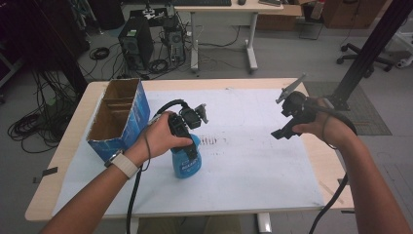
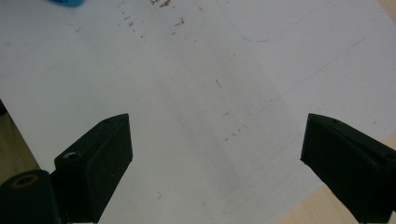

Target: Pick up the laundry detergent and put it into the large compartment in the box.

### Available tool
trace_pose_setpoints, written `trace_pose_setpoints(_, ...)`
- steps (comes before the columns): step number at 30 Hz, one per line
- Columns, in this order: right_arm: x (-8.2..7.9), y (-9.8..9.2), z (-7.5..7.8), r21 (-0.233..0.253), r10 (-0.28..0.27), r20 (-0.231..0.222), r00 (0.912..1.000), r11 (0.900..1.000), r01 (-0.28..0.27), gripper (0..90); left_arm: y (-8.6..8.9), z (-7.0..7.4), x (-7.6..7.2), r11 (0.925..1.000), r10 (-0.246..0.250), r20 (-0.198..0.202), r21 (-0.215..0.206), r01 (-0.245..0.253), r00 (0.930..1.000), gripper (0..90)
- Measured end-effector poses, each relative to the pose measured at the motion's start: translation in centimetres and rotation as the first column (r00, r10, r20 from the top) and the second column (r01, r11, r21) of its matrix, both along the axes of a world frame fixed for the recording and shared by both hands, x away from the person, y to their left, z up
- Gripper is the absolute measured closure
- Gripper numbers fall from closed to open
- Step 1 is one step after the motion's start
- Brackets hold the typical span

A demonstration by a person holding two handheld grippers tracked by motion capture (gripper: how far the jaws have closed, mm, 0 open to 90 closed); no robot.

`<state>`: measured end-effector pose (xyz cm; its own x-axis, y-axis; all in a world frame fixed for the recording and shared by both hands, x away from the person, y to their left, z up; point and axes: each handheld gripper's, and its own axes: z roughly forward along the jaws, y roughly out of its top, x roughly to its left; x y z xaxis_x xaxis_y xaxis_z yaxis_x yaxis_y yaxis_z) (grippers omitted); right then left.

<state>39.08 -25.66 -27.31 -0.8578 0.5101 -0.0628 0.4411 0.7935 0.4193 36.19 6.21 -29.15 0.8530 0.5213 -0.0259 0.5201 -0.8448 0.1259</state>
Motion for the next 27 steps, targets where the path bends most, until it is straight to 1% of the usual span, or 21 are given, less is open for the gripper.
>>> trace_pose_setpoints(10,-0.05,-0.19,-0.12,0.001,-0.002,0.000,1.0000,1.000,0.002,9.1,-0.10,-0.21,0.15,0.9999,0.007,0.000,-0.012,-0.007,1.0000,20.0)
trace_pose_setpoints(18,-0.04,-0.21,-0.23,0.003,-0.002,-0.002,1.0000,1.000,0.002,9.1,-0.18,-0.29,0.12,1.0000,0.002,0.002,-0.003,-0.002,1.0000,25.2)
trace_pose_setpoints(19,-0.04,-0.22,-0.27,0.005,-0.002,-0.002,1.0000,1.000,0.002,9.1,-0.19,-0.29,0.11,1.0000,0.001,0.003,-0.003,-0.001,1.0000,27.9)
trace_pose_setpoints(27,-0.12,-0.34,-0.30,0.006,-0.006,-0.001,1.0000,1.000,0.006,9.1,-0.32,-0.35,0.01,1.0000,0.000,0.010,0.002,0.000,1.0000,34.9)
